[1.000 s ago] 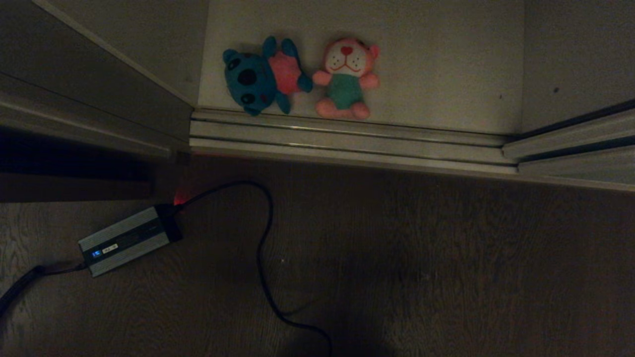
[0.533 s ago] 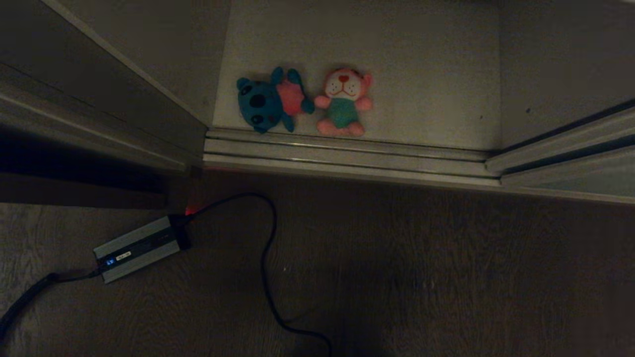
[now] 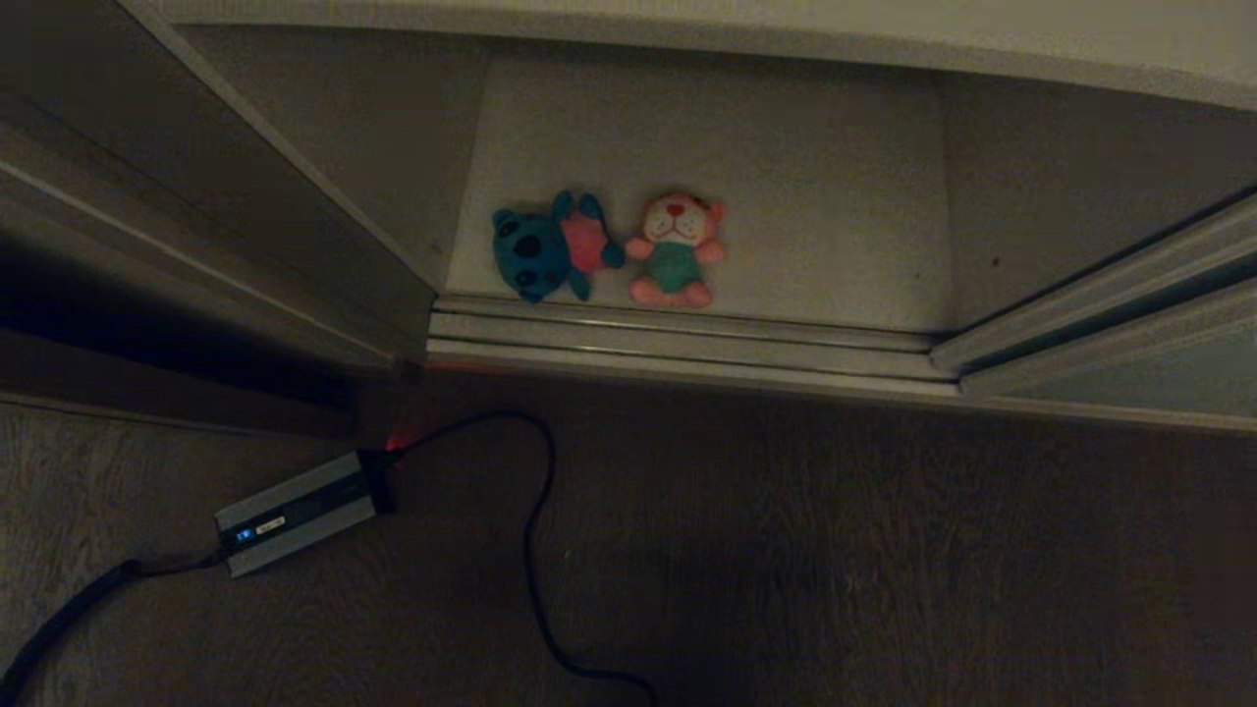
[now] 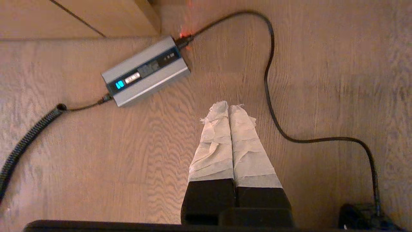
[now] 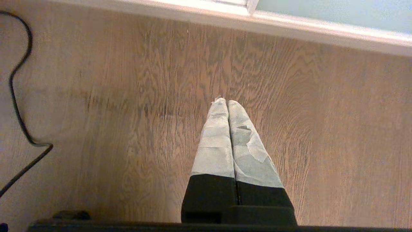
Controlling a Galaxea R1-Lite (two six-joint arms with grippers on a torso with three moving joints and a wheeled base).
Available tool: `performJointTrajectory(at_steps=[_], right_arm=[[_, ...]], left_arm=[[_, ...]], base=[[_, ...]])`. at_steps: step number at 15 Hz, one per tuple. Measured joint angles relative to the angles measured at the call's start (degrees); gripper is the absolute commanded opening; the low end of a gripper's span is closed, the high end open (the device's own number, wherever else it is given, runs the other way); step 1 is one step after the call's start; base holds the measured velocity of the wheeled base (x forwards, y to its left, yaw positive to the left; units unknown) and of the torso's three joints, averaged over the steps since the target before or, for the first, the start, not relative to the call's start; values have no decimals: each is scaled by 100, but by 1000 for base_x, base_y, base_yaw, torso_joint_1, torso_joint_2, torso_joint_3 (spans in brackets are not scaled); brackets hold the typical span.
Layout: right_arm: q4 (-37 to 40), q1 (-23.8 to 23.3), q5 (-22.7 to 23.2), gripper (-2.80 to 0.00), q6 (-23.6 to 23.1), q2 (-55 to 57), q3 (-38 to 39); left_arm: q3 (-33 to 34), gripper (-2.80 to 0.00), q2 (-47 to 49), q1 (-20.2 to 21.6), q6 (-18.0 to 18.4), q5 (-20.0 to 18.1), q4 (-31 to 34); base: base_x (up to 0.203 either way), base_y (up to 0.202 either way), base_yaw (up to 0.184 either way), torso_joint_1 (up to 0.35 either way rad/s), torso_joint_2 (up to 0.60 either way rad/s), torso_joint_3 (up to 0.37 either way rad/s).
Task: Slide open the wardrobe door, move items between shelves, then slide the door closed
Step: Close the door
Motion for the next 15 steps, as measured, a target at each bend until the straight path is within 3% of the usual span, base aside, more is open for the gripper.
performJointTrajectory(at_steps=[15], right_arm=[[0, 0, -2, -280, 0, -2, 0]], left_arm=[[0, -280, 2, -5, -7, 2, -11]], base=[[0, 0, 0, 1, 0, 201]])
